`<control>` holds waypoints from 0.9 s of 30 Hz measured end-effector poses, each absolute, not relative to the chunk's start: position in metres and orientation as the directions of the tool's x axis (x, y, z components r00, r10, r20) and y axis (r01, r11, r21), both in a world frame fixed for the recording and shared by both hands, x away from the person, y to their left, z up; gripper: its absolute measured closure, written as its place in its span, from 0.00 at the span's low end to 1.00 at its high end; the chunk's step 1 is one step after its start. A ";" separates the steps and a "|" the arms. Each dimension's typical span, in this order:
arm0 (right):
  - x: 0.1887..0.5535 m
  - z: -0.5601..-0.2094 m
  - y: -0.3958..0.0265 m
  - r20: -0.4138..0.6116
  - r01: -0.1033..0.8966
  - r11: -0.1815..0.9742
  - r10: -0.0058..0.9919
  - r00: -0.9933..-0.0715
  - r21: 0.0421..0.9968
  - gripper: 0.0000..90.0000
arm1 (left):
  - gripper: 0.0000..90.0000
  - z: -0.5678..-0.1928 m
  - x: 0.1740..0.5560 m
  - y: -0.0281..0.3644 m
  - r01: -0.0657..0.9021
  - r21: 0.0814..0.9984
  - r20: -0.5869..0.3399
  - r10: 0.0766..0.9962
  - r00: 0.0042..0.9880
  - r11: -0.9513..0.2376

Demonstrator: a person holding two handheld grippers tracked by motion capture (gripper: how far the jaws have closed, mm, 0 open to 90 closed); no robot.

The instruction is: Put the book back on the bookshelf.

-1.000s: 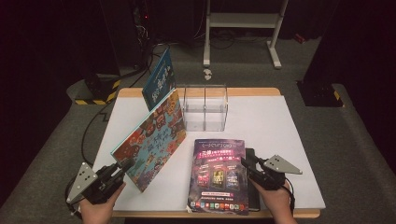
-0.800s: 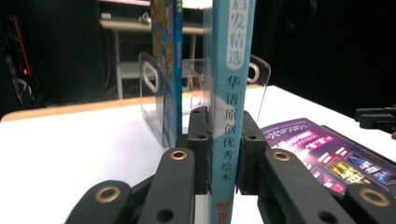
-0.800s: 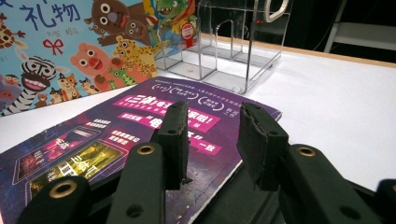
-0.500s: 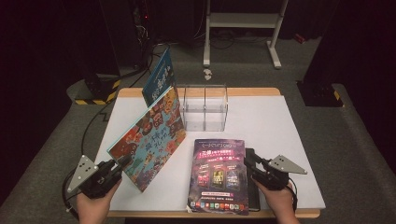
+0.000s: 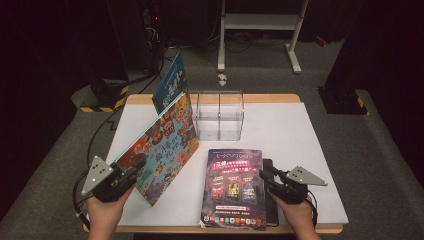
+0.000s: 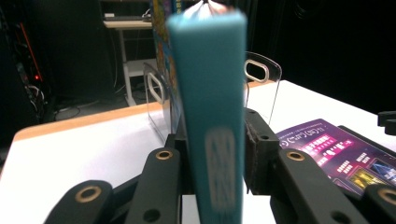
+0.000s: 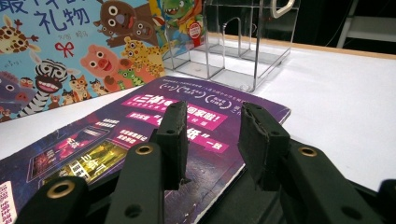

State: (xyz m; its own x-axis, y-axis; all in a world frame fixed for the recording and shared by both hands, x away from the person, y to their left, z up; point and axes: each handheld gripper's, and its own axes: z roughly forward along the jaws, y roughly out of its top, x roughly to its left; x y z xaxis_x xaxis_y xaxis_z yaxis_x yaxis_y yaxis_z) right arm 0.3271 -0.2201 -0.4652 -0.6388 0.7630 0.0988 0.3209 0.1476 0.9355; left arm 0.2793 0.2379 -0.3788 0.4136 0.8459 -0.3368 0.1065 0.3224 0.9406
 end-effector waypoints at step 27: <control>0.326 -0.466 -0.215 0.106 0.322 0.147 0.751 -0.652 0.935 0.68 | 0.90 -0.361 0.309 0.226 0.141 0.910 -0.413 0.816 0.405 0.390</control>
State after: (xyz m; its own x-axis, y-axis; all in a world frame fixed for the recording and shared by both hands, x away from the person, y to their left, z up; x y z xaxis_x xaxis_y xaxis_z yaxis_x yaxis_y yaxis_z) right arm 0.3258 -0.2153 -0.4660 -0.6519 0.7509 0.1058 0.3216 0.1475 0.9353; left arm 0.3094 0.2258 -0.3606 0.4046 0.8160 -0.4128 0.1408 0.3905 0.9098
